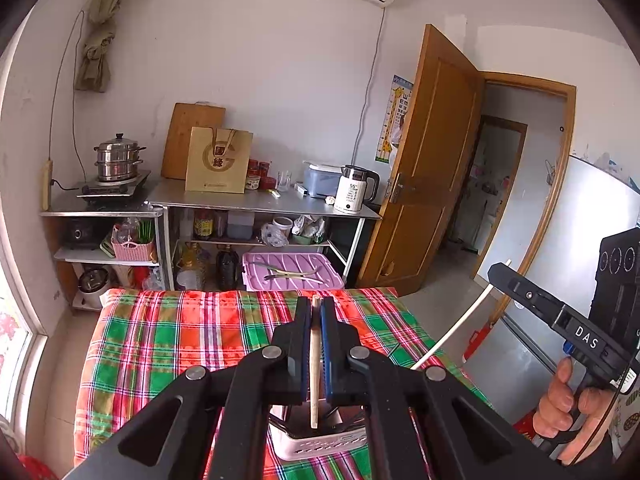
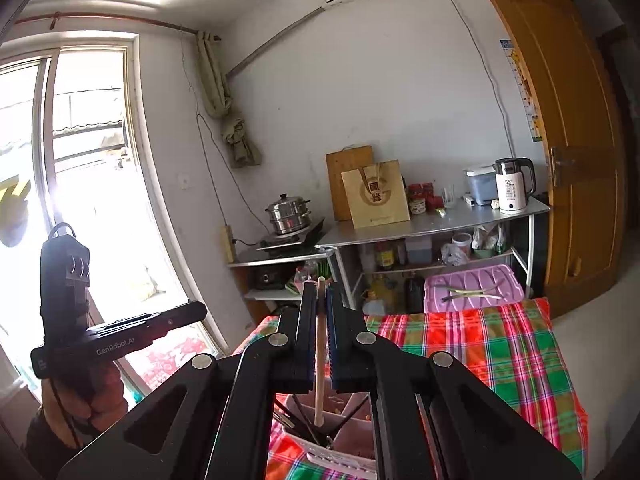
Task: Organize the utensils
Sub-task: 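Lower both tools into the basket and open them to drop the chopsticks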
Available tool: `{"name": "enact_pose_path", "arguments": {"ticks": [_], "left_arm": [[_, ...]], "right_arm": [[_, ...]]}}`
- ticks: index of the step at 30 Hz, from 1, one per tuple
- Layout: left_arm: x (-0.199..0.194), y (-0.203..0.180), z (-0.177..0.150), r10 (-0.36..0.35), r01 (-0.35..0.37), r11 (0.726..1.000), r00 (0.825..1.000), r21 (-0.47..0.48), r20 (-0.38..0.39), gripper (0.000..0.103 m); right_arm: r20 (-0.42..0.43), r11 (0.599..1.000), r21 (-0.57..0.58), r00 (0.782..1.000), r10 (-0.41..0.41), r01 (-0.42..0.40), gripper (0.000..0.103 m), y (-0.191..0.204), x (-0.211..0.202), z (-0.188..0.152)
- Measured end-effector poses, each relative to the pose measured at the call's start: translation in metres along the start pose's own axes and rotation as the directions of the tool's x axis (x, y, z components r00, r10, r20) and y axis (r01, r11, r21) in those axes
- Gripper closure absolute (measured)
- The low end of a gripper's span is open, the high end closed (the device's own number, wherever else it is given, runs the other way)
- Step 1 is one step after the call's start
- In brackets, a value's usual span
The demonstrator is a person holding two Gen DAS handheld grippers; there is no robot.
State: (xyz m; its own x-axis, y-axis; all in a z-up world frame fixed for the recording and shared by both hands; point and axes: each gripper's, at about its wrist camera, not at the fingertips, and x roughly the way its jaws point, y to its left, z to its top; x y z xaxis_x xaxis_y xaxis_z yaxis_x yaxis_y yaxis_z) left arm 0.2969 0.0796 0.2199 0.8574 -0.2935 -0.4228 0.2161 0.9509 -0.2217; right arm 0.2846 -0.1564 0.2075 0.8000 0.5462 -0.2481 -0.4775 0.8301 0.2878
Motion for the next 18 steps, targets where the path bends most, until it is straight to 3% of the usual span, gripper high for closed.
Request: {"name": "enact_pose_path", "arguments": {"ticks": [9, 18], "left_arm": [[0.031, -0.001, -0.017, -0.015, 0.016, 1.000, 0.999, 0.019, -0.029, 0.099], [0.033, -0.002, -0.033, -0.021, 0.023, 0.999, 0.999, 0.028, -0.042, 0.099]], "right_arm": [[-0.062, 1.000, 0.031, 0.998, 0.002, 0.000, 0.099, -0.012, 0.032, -0.028], [-0.097, 0.999, 0.048, 0.995, 0.016, -0.011, 0.099, -0.016, 0.045, -0.044]]}}
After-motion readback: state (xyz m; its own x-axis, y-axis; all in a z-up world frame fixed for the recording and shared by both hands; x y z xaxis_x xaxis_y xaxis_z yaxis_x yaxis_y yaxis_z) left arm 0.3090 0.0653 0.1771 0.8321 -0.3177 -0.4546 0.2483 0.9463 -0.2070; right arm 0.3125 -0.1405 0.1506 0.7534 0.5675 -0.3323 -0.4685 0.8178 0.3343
